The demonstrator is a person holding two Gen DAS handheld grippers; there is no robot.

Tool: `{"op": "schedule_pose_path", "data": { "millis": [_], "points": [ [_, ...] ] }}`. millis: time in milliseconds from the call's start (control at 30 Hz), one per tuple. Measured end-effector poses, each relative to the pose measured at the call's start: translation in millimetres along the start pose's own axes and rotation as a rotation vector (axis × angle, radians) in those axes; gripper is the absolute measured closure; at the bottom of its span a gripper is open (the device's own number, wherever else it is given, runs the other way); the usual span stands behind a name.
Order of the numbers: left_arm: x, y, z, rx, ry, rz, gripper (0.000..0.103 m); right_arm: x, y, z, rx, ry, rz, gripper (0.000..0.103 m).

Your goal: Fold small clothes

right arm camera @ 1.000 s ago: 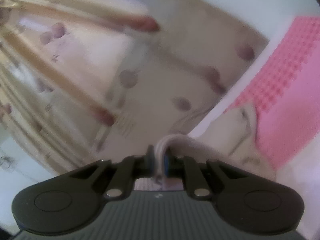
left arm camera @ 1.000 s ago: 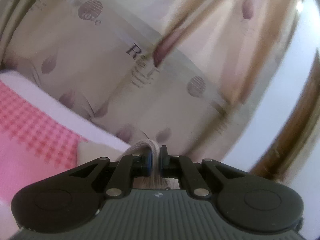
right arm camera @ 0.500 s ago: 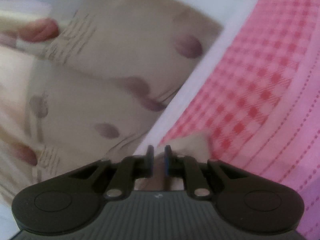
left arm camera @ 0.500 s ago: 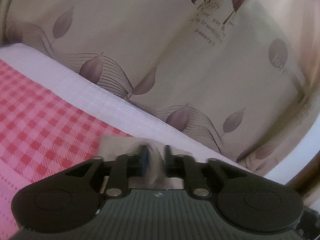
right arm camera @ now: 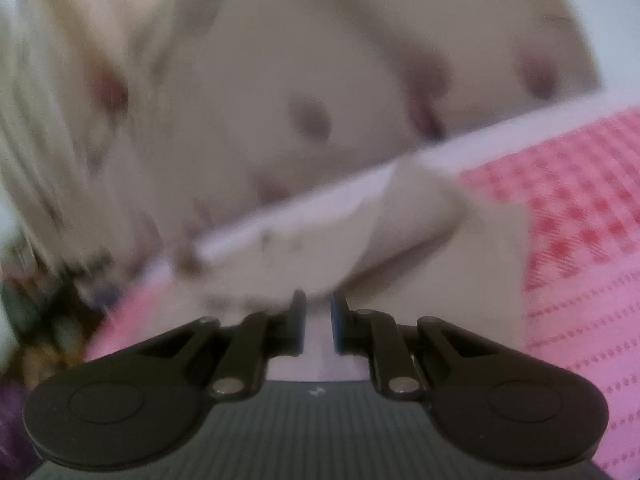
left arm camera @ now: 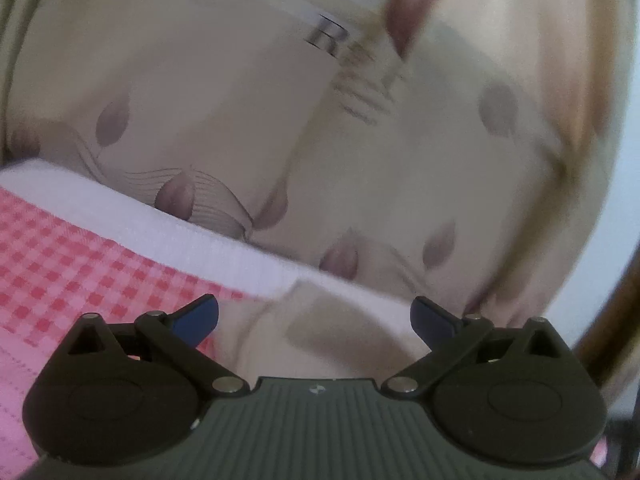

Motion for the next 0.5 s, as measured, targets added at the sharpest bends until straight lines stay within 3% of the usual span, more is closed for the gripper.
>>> {"op": "schedule_pose_path", "data": {
  "millis": [67, 133, 200, 267, 333, 367, 467, 500],
  "points": [
    [-11, 2, 6, 0.011, -0.062, -0.024, 0.001, 2, -25, -7, -0.051, 0.081, -0.072, 0.089],
    [-20, 3, 7, 0.016, -0.079, -0.041, 0.001, 17, -46, 0, -0.124, 0.109, -0.086, 0.089],
    [-23, 4, 2, 0.019, -0.068, -0.045, 0.001, 47, -43, 18, -0.189, 0.043, 0.058, 0.089],
    [-23, 7, -6, 0.025, -0.048, -0.052, 0.001, 66, -19, 46, -0.107, -0.212, 0.246, 0.088],
    [-21, 6, -15, 0.027, -0.032, -0.058, 0.001, 61, -5, 51, 0.023, -0.328, 0.295, 0.088],
    [-22, 5, -18, 0.027, -0.035, -0.069, 0.001, 52, 0, 46, 0.027, -0.294, 0.277, 0.088],
    [-26, 3, -26, 0.019, -0.044, -0.102, 0.004, 12, 19, 27, -0.071, -0.128, 0.221, 0.088],
    [-30, 2, -27, 0.01, -0.048, -0.122, 0.008, -2, 29, 23, -0.123, -0.077, 0.219, 0.082]
  ]
}}
Point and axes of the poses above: each gripper's, at about its wrist camera, not at the fingertips, and y roughly against the way its jaws point, z to its right, x to its top, the point moved 7 cm from there along -y, roughly the way its jaws point, and after that the axes turned 5 degrees about x, right-handed, at the moved point
